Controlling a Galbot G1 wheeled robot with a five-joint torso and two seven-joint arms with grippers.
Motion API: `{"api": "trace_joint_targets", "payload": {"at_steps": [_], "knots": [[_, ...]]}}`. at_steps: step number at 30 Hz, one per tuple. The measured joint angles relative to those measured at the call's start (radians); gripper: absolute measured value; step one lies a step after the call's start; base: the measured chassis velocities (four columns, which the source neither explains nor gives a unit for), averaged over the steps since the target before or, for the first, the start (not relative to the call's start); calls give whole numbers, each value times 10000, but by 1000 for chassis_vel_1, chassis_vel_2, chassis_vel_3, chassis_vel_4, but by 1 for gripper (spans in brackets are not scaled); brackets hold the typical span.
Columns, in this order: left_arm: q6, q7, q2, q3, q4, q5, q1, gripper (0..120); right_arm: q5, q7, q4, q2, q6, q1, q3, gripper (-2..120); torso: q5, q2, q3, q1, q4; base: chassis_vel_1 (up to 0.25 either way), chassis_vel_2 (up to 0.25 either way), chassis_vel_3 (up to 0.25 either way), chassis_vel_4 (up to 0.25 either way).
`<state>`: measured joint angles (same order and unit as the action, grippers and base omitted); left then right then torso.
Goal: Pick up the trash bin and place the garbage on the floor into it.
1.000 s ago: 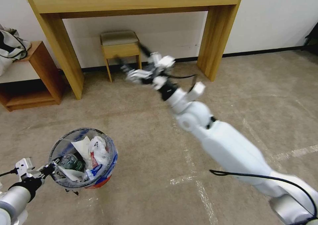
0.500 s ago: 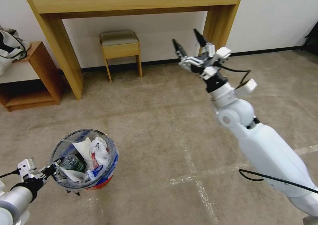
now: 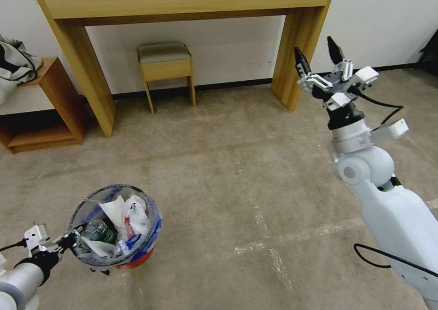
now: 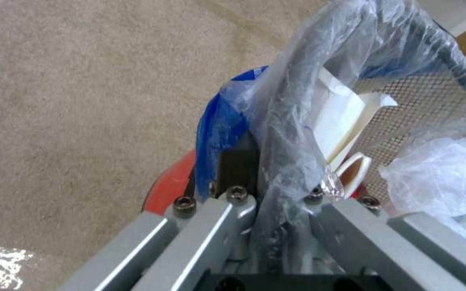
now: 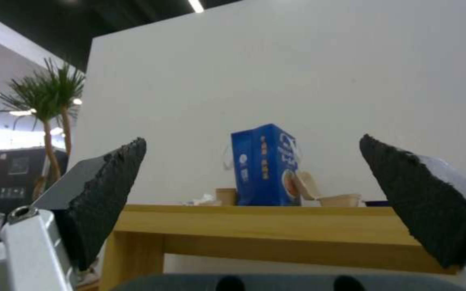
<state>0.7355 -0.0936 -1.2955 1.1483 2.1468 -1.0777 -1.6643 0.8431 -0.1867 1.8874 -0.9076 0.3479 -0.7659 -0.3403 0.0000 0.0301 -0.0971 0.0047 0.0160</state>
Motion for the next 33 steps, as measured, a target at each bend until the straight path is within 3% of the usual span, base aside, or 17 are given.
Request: {"api": "trace_joint_targets", "payload": {"at_steps": [33], "knots": [[0, 55, 190, -203, -1303, 248, 392, 1, -326, 7, -257, -357, 194, -46, 439, 100, 0, 0, 0, 0, 0, 0, 0, 0, 0]]}}
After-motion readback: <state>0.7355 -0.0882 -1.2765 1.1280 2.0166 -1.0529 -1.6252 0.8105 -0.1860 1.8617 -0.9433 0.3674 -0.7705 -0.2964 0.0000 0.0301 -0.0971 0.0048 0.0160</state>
